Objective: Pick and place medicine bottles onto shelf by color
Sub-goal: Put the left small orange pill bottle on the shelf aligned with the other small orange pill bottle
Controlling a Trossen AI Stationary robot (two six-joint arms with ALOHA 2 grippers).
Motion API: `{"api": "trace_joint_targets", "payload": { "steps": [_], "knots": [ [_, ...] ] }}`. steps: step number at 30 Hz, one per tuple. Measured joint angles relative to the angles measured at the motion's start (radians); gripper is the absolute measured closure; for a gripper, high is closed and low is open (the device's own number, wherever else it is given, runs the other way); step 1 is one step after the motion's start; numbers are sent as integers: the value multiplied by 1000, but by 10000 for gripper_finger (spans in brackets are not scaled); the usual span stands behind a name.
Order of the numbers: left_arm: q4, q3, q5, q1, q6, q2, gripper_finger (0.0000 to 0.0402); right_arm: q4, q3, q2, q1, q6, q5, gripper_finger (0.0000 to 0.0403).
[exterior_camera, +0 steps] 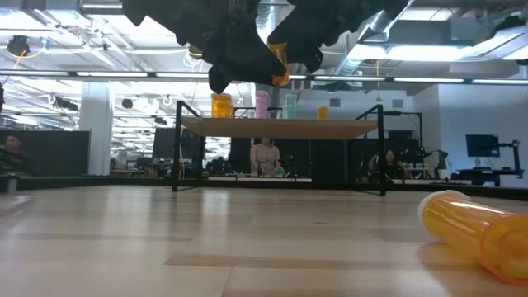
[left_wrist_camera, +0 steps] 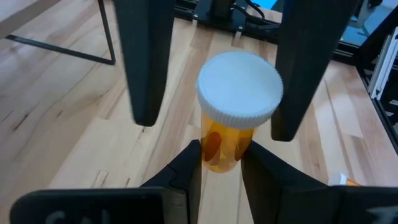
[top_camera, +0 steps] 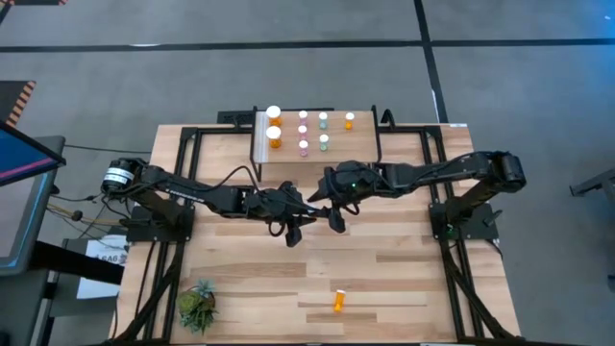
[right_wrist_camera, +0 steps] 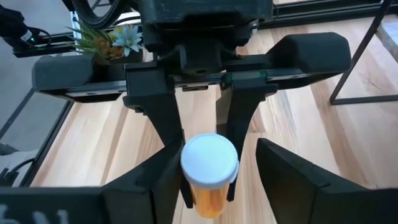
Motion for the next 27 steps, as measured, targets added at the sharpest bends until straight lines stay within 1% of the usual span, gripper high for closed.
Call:
{"api": "trace_joint_targets", "payload": {
  "steps": [10,15,17,21,27],
  "knots": [
    [-3,0,-5,1,0,0,323,-20,0,0,0,-5,-2,235],
    [-3,0,-5,1,0,0,323,-22,0,0,1,-8,-3,256],
    [-3,0,-10,1,1,0,323,-22,0,0,1,-8,-3,260],
    [-14,0,-70,0,12,0,314,-23,1,0,0,-12,0,262],
    [-22,0,-93,-1,12,0,275,-26,1,0,-2,-11,2,256]
  ]
}}
